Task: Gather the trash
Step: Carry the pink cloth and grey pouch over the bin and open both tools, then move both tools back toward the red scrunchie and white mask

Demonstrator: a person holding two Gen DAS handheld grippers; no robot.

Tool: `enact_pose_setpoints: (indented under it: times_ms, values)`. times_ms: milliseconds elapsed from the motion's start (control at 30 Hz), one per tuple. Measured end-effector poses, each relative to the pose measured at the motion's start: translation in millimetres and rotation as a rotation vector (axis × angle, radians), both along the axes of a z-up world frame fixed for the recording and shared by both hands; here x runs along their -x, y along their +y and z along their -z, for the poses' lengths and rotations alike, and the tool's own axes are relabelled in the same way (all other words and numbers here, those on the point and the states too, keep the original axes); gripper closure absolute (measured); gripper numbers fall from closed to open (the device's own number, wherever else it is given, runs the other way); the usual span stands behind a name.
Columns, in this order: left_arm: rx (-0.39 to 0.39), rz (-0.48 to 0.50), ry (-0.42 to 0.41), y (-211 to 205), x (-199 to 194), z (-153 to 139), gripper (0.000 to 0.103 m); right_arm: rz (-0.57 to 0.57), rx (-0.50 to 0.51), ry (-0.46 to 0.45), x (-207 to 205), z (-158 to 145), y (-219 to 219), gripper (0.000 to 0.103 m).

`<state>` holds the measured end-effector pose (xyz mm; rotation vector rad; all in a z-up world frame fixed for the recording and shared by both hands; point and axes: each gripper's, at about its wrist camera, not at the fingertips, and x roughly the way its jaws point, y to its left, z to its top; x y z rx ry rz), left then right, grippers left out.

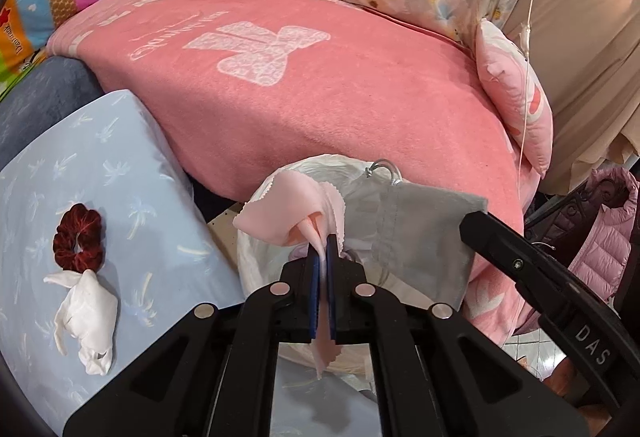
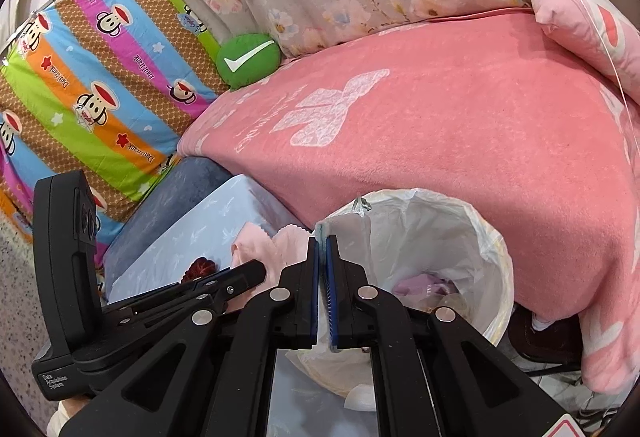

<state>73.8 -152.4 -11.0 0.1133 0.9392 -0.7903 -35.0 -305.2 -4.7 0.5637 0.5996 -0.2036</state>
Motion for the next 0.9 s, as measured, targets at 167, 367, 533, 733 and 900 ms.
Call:
enact_pose_setpoints:
  times_ms: [167, 367, 533, 733, 900]
  values:
    - [-0.002, 0.003, -0.013, -7, 3, -3, 0.099, 0.011, 0.012, -0.009, 2, -7, -4, 0.098]
    - [-0.009, -0.007, -0.023, -8, 4, -6, 0.062, 0.033, 0.026, -0.024, 4, -14, -8, 0.093]
    - [-0.003, -0.024, -0.072, -5, 6, -14, 0.048, 0.036, 0.034, -0.032, 4, -19, -8, 0.091]
    - [-0.005, -0.034, -0.082, 0, 6, -15, 0.048, 0.033, 0.041, -0.030, 2, -21, -3, 0.082]
    - [-0.004, -0.047, -0.077, 7, 4, -15, 0.048, 0.021, 0.045, -0.026, 0, -22, 2, 0.082]
